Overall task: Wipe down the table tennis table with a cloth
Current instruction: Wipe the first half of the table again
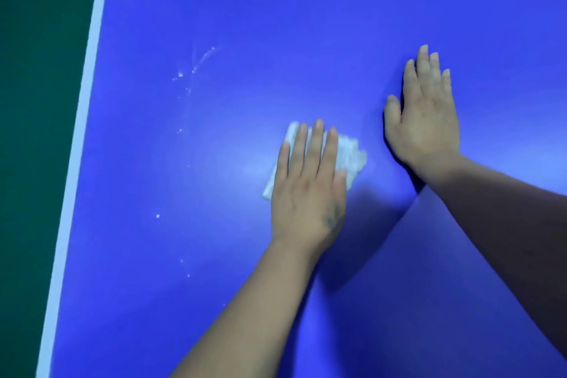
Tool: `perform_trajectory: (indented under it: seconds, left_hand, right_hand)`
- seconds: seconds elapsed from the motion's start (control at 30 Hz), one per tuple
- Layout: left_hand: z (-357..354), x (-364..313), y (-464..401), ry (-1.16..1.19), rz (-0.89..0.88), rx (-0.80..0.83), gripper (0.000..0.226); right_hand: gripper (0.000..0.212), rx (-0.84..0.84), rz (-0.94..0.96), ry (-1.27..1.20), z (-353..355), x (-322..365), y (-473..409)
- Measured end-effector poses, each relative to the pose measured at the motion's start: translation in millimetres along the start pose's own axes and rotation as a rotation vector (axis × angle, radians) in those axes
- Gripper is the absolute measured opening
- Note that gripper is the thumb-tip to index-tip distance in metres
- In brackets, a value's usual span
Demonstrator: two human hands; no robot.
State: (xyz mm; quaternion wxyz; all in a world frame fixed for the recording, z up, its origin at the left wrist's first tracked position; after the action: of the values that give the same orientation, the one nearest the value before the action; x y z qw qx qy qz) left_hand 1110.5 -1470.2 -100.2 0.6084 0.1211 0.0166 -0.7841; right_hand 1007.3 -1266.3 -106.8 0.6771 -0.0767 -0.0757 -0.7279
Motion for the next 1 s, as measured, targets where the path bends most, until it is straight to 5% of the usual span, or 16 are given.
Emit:
perform_trajectory:
  seconds: [0.17, 0.37, 0.53, 0.73, 1.0]
  left_hand:
    - [8.7, 58.3, 55.8, -0.021, 0.143, 0.029, 0.063]
    - [29.4, 102.1, -40.9, 0.050, 0.422, -0.054, 0.068]
    - [14.3, 37.7, -105.6, 0.057, 0.275, -0.080, 0.066]
    - [-6.6, -50.6, -32.1, 0.031, -0.003, -0.004, 0.062]
    - [-0.5, 19.8, 74.1, 0.018, 0.194, 0.051, 0.063]
  right_hand:
    - [0.072, 0.038, 0.132, -0.054, 6.9, -5.0, 69.7]
    - [0.080, 0.096, 0.063, 0.027, -1.5, -19.3, 132.0]
    - [0.080, 0.082, 0.071, 0.001, -5.8, -22.7, 131.7]
    - [0.069, 0.055, 0.069, -0.029, -6.8, -24.1, 131.2]
    - [0.064, 0.048, 0.062, -0.037, -5.4, -22.2, 131.1]
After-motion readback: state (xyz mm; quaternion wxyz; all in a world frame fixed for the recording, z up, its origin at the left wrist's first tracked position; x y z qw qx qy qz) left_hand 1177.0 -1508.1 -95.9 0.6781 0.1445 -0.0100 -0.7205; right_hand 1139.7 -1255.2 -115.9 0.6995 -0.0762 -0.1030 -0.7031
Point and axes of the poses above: each hand's wrist, its own y-axis away from the middle knuckle, its own z-axis out of the back of the hand, x = y × z, the point moved 3 cm from there along -y, towards the middle knuckle, and after that the axes turned 7 degrees about x, right-handed, at the moved point
